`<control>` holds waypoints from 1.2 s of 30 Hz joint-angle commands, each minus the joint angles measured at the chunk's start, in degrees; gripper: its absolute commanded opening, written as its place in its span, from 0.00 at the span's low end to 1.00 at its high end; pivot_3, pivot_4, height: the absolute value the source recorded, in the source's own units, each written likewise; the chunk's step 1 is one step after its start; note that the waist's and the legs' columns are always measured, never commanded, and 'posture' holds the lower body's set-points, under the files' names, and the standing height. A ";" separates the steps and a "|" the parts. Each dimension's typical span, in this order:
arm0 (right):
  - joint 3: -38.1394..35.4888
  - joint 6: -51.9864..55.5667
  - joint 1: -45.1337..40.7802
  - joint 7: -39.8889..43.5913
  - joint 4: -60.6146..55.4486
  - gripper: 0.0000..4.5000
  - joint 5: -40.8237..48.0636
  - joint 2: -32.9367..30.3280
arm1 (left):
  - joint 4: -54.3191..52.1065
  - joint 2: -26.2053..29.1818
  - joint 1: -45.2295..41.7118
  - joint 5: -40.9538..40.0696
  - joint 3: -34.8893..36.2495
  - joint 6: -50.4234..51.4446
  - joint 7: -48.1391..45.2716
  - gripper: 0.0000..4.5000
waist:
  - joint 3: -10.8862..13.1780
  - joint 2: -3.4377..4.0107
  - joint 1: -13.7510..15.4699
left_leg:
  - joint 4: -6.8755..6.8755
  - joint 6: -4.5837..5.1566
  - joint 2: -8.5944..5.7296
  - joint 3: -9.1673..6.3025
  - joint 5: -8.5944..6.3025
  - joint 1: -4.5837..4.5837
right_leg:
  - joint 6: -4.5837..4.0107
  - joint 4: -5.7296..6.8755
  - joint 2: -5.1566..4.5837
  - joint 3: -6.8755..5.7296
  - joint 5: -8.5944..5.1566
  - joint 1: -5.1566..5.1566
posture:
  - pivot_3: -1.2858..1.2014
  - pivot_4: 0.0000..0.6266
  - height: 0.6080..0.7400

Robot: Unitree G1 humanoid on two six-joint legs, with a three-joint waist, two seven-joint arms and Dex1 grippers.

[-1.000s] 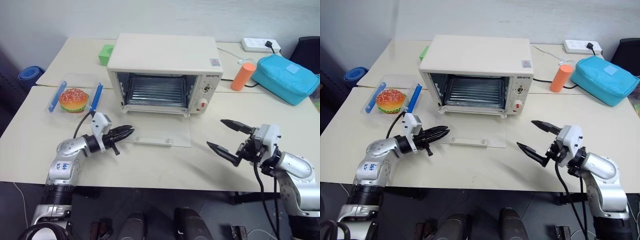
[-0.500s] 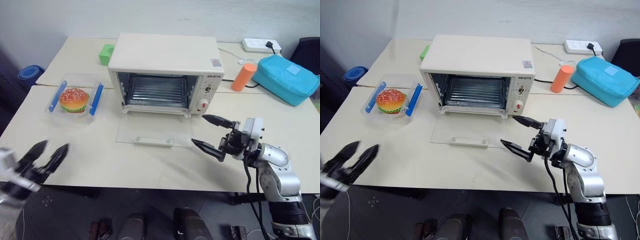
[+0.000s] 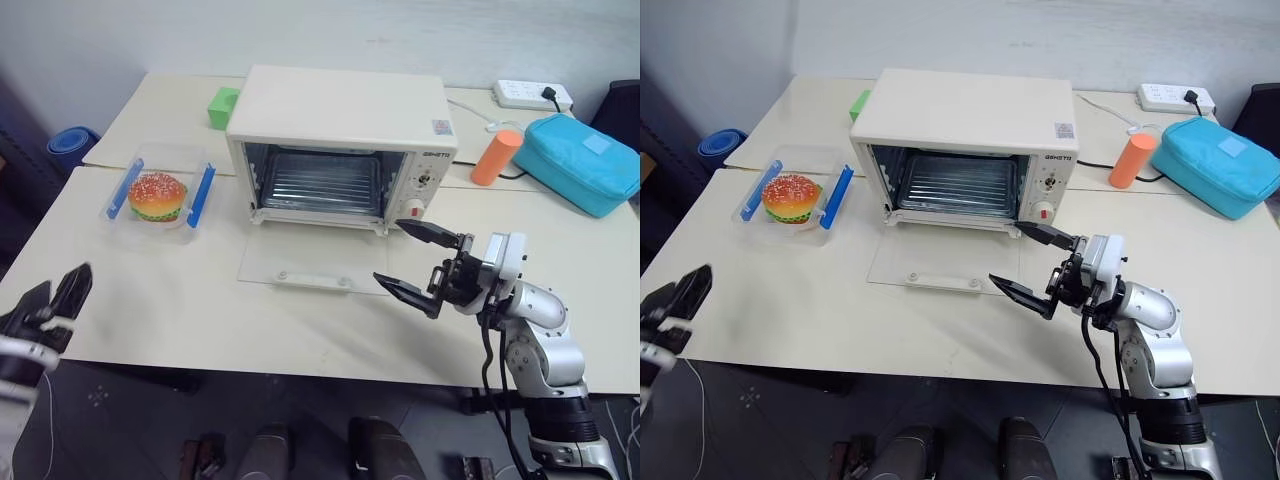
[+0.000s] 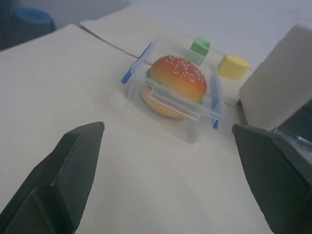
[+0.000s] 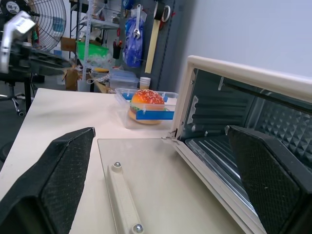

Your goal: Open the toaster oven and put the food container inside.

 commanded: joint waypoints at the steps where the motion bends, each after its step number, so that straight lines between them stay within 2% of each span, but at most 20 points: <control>1: -0.17 1.02 -0.91 -2.09 -3.94 1.00 1.35 0.03 | 4.31 2.28 -7.53 -10.12 -1.56 4.40 18.39 0.99 | 0.00 0.00 -0.01 | 0.00 -0.02 0.00 0.00 0.01 0.00 | 0.01 0.00 0.01 -0.01 0.00 0.00 | 0.52 0.24 1.00; 4: 2.29 2.27 -2.68 -2.95 -6.36 1.00 1.31 1.13 | 10.19 2.54 -16.07 -13.94 -3.90 4.38 26.80 0.99 | -0.01 -0.02 -0.80 | 0.00 -0.40 -0.04 0.02 0.20 -0.02 | 0.01 0.17 0.03 0.03 0.00 -0.13 | 0.52 0.24 1.00; 7: 3.41 1.79 -3.47 -2.45 -6.21 1.00 0.51 1.33 | 16.11 3.00 -22.94 -14.12 -6.51 4.69 30.09 0.99 | -0.02 -0.03 -1.13 | 0.01 -0.50 -0.04 0.02 0.25 -0.03 | 0.01 0.31 0.09 0.00 0.00 -0.20 | 0.52 0.24 1.00; 11: 3.14 0.66 -2.96 -2.64 -5.04 1.00 -0.28 1.02 | 24.67 3.69 -31.41 -12.13 -10.05 5.76 31.86 0.99 | -0.03 -0.06 -1.01 | 0.04 -0.52 -0.12 0.02 0.27 -0.02 | 0.01 0.37 0.07 0.00 0.00 -0.20 | 0.52 0.24 1.00; 19: 2.92 0.58 -1.21 -4.63 -5.97 1.00 -0.63 0.81 | 34.92 5.89 -39.05 -3.48 -13.47 6.51 29.67 0.99 | -0.03 -0.07 -1.17 | 0.05 -0.56 -0.14 0.09 0.30 -0.05 | 0.01 0.40 0.08 0.04 0.00 -0.26 | 0.52 0.24 1.00; 22: 2.39 0.53 -0.72 -6.02 -6.46 1.00 -0.95 0.65 | 37.14 7.24 -40.20 -0.85 -13.78 8.76 29.53 0.86 | -0.03 -0.07 -1.12 | 0.06 -0.57 -0.14 0.08 0.32 -0.05 | 0.01 0.40 0.06 0.03 0.00 -0.25 | 0.52 0.24 1.00; 28: 1.81 -0.07 -0.41 -7.58 -6.44 1.00 -1.22 0.36 | 39.63 11.62 -40.21 2.11 -11.40 12.42 27.64 0.45 | -0.04 -0.07 -1.40 | 0.03 -0.59 -0.11 0.08 0.33 -0.05 | 0.01 0.41 0.08 0.04 0.00 -0.29 | 0.52 0.24 1.00; 34: 1.79 -0.57 -0.46 -7.93 -5.46 1.00 -1.85 0.68 | 44.12 15.02 -42.45 7.49 -10.57 11.71 23.97 0.06 | -0.04 -0.07 -1.26 | 0.02 -0.59 -0.12 0.08 0.33 -0.05 | 0.01 0.41 0.07 0.04 0.00 -0.29 | 0.52 0.24 1.00; 36: 1.72 -0.65 -0.49 -7.84 -5.06 1.00 -1.89 0.70 | 45.51 16.10 -43.75 8.68 -10.59 12.48 22.38 0.04 | -0.03 -0.07 -1.27 | 0.02 -0.60 -0.11 0.08 0.33 -0.04 | 0.01 0.41 0.07 0.03 0.00 -0.29 | 0.52 0.24 1.00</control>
